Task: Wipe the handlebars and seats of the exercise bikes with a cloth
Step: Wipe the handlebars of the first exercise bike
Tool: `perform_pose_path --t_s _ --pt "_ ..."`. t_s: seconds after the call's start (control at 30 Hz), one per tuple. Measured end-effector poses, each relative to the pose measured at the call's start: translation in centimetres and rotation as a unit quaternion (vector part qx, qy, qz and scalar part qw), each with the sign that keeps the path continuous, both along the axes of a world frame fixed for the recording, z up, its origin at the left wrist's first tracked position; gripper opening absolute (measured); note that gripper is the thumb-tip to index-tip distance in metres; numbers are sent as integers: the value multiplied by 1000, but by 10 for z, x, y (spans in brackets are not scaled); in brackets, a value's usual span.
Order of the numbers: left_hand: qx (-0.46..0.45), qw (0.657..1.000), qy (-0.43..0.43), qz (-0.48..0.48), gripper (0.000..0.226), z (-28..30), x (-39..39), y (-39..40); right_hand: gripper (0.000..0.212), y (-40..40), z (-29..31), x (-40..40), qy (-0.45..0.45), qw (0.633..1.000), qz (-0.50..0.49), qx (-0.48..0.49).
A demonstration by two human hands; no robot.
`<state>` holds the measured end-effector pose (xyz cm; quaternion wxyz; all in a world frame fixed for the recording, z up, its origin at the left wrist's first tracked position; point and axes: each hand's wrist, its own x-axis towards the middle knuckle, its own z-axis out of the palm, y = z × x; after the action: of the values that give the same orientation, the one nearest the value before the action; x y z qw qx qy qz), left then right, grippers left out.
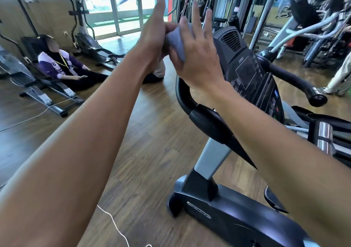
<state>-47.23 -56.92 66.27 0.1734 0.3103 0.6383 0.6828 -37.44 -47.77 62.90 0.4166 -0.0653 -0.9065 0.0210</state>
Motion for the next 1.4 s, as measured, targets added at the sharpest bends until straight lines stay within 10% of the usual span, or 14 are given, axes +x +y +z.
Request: perform_pose_path --t_s 1.4 --pt "63 988 -65 127 62 -7 22 3 74 -15 -10 4 22 995 -12 -98"
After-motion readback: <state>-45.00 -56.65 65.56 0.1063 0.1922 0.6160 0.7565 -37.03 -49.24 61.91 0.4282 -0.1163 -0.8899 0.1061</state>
